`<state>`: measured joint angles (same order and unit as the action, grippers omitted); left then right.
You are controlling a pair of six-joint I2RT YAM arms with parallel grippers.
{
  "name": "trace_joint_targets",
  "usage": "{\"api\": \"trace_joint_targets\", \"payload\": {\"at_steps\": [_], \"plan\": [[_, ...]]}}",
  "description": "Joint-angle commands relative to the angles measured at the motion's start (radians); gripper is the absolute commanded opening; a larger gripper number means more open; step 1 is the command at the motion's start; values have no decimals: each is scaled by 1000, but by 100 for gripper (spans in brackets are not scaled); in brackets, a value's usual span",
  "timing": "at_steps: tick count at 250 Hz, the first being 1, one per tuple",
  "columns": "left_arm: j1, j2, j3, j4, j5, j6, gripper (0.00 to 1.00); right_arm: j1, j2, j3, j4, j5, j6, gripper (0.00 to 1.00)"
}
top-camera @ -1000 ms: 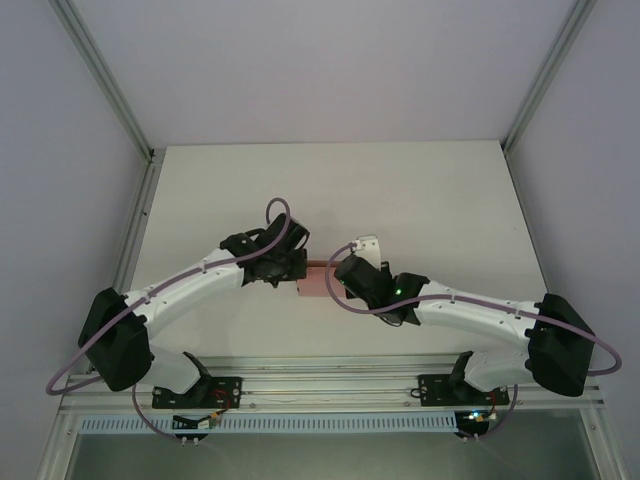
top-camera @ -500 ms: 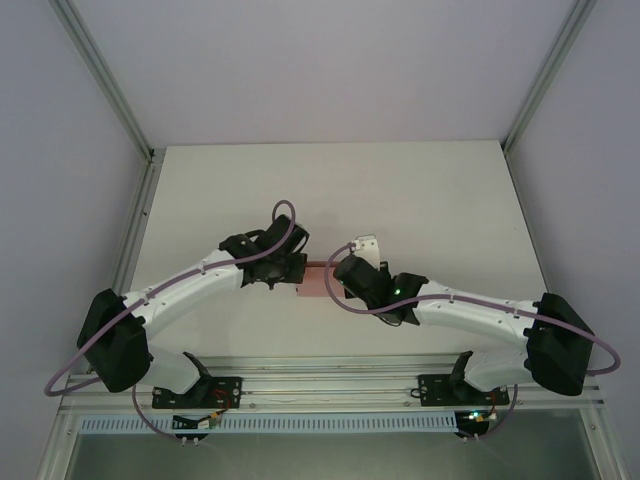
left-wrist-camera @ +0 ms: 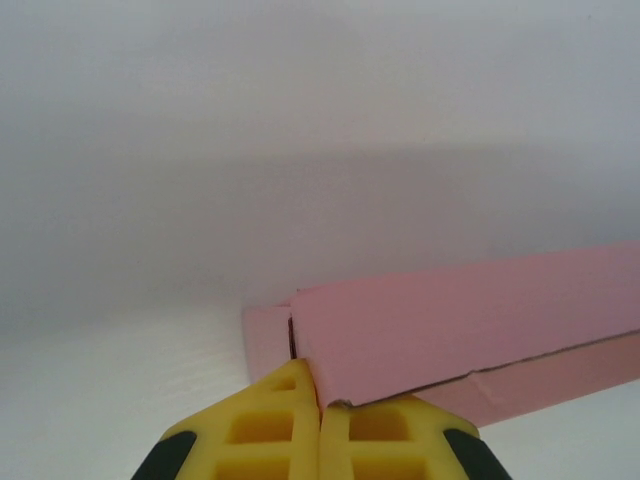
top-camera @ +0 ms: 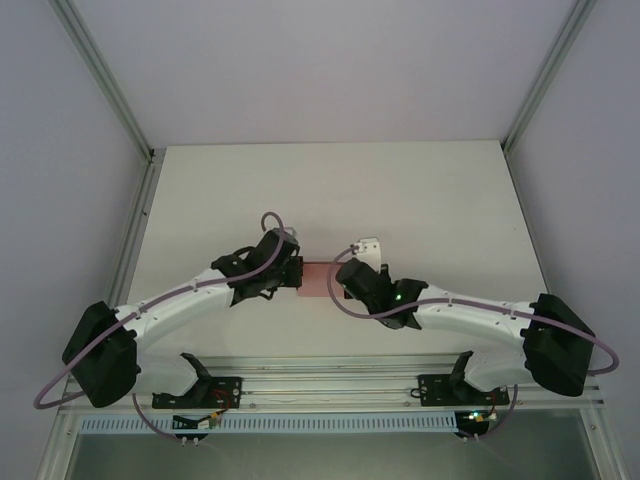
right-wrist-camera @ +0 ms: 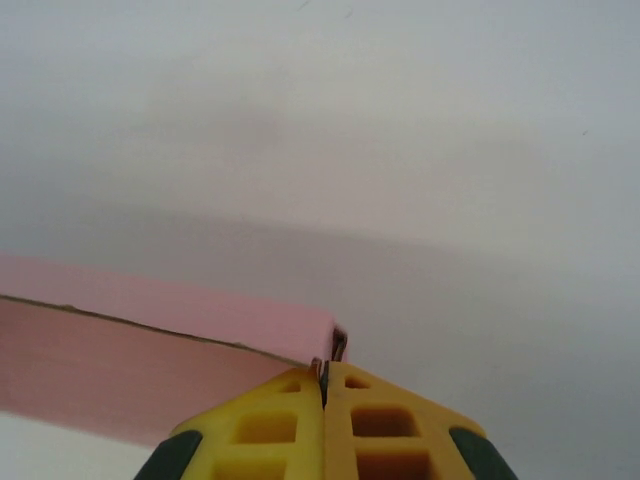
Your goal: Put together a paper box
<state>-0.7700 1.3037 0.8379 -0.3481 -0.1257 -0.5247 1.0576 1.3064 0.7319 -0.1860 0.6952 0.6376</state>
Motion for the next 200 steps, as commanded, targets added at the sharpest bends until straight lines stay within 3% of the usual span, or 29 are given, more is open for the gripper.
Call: {"api": "trace_joint_targets", "payload": {"at_steps": [1, 64, 78, 114, 200], "plan": [[-28, 44, -112, -114, 74, -58, 0, 17, 24, -119, 24, -137, 26, 0], [-72, 25, -155, -98, 45, -70, 0, 59, 47, -146, -21, -133, 83, 0], [-72, 4, -150, -103, 50, -72, 16, 59, 42, -141, -31, -122, 83, 0], [-72, -80, -85, -175, 24, -65, 26, 60, 2, -121, -73, -82, 80, 0], [-61, -153, 73, -303, -29, -145, 86, 59, 13, -94, -114, -49, 107, 0]]}}
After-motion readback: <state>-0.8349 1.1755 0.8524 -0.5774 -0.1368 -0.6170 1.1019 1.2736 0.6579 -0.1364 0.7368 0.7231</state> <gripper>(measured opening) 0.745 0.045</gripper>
